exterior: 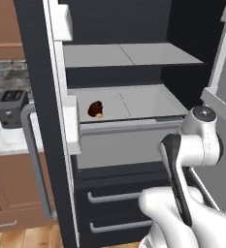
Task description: Gather the eggplant and potato from the fridge and place them on a tray on the dining counter. Then gather the fish and steak from the fridge and place them on the other tray.
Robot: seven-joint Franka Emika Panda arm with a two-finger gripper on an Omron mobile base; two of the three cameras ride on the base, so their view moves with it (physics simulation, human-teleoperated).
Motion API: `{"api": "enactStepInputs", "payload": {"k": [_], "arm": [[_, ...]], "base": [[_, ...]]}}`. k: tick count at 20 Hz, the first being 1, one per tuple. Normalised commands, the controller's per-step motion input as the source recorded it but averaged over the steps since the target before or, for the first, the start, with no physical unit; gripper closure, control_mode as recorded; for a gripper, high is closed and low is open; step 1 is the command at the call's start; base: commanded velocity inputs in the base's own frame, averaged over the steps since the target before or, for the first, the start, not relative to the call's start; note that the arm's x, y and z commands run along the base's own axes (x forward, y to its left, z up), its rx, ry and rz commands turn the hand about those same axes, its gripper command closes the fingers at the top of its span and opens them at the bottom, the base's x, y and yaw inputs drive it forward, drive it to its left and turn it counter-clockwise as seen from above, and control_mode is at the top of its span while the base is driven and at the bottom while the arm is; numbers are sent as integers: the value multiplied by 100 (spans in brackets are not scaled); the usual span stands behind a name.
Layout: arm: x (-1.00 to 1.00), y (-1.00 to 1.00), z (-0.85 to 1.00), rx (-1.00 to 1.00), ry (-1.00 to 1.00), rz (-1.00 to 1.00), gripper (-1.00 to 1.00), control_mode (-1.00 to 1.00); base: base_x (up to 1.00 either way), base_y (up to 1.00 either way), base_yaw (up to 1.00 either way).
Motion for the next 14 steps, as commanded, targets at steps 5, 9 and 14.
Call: {"api": "enactStepInputs", "payload": {"k": [5,9,14], "arm": [[0,0,0,0,0,0,100,100],[0,0,0,0,0,0,100,100],[0,0,0,0,0,0,100,100]], "base": [[-92,0,0],[-88,-12,0],[-69,-57,-11]]}}
